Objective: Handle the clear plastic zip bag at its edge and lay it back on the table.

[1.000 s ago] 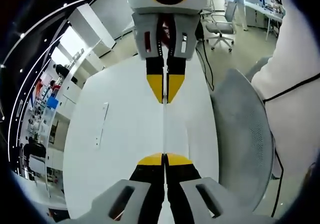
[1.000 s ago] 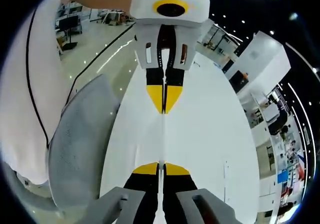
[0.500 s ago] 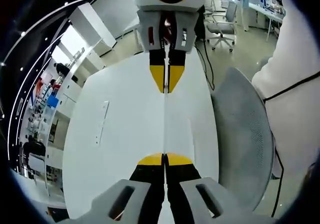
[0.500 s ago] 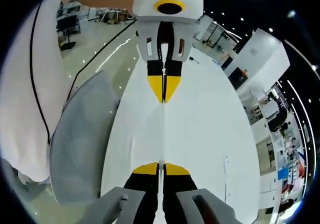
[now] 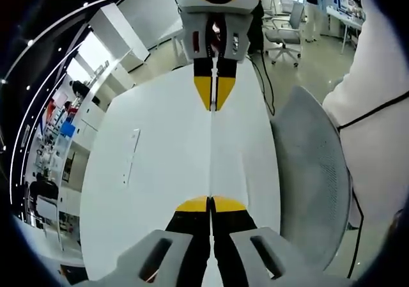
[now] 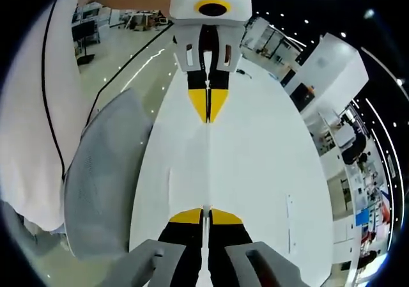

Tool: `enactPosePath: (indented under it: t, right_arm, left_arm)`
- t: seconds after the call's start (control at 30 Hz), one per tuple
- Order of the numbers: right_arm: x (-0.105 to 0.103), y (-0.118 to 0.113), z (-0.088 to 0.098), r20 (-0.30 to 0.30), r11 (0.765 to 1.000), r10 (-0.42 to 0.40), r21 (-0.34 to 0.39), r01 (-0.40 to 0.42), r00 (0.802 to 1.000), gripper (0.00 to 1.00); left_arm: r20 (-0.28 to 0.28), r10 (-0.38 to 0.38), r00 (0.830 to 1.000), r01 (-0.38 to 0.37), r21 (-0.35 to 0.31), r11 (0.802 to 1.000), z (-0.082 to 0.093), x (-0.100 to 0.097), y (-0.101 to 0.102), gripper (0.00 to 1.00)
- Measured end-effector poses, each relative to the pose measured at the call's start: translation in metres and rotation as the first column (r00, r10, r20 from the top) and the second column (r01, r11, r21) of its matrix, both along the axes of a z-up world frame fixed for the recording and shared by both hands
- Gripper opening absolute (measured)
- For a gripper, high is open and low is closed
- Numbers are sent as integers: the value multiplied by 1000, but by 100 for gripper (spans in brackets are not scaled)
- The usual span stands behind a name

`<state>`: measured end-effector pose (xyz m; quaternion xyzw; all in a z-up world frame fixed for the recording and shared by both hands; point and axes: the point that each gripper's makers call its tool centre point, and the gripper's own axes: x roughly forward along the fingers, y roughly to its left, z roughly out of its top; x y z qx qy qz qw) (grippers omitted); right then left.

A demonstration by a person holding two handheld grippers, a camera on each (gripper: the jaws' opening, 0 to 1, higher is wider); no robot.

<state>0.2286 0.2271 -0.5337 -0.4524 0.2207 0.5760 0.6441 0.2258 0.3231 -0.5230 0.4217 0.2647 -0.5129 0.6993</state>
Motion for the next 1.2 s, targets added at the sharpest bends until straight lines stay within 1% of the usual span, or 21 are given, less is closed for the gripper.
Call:
enactPosePath:
  t: [0.53,0.6,0.73,1.07,1.2]
  right_arm:
    - [5,-13,-4,7,1000,-22,-16,23,1000,0]
    - [5,-14,-4,3,1000,-28,-10,28,1000,0]
    - [3,-14,-7,-1,1000,-25,-13,25,1000,0]
    - [4,-13,-11,-12,999,-36,-25,36,999,0]
    - [5,-12,-11,-20,998,-58,-13,57,998,0]
  left_arm:
    - [4,16,1000,-16,7,1000,-3,4,8,0]
    - [-1,19,1000,-19,-2,1000,-3,4,8,0]
    - [1,19,1000,-19,0,1000,-4,4,7,0]
    - [26,18,999,-19,12,1000,-3,5,6,0]
    - [39,31,999,-32,4,999,-2,9,8,0]
